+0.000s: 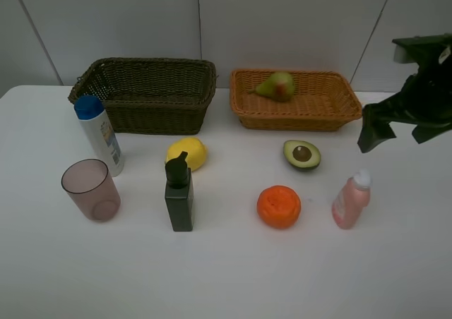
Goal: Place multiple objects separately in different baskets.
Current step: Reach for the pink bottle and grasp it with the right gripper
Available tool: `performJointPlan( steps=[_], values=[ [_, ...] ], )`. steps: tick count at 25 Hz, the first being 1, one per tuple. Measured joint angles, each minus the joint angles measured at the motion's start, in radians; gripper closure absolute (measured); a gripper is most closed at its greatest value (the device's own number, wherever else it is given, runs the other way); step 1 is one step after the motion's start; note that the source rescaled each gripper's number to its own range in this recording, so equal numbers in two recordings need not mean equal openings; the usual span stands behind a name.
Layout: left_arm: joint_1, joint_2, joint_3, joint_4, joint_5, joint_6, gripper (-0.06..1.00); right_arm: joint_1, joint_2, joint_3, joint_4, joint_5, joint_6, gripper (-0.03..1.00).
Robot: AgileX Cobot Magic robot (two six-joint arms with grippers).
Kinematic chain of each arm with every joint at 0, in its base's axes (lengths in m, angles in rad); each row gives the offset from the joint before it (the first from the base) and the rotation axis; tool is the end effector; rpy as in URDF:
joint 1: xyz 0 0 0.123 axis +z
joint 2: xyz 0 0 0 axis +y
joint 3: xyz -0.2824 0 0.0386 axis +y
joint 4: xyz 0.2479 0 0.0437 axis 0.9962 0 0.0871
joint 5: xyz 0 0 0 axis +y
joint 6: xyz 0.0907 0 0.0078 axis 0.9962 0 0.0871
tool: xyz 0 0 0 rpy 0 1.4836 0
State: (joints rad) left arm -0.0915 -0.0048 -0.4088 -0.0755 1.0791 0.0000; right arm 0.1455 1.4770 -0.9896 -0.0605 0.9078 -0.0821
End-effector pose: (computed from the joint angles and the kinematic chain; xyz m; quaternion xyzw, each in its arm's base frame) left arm 0.0023 -0.0063 0.2502 0.0404 0.8778 -0.0595 0.4736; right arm 0.2728 0.0356 0.2425 -0.1278 0.9828 -0.0219 0.1317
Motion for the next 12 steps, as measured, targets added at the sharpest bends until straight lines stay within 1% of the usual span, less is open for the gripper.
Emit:
performJointPlan(
  steps=[4, 10, 12],
  values=[
    [0.000, 0.000, 0.000, 0.000, 0.000, 0.000, -0.06, 0.002, 0.000, 0.049, 0.061, -0.020, 0.000, 0.04],
    [0.000, 0.000, 0.000, 0.000, 0.000, 0.000, -0.06, 0.054, 0.000, 0.054, 0.123, -0.037, 0.003, 0.04],
    [0.000, 0.000, 0.000, 0.000, 0.000, 0.000, -0.06, 0.065, 0.000, 0.059, 0.128, -0.046, 0.017, 0.04]
  ],
)
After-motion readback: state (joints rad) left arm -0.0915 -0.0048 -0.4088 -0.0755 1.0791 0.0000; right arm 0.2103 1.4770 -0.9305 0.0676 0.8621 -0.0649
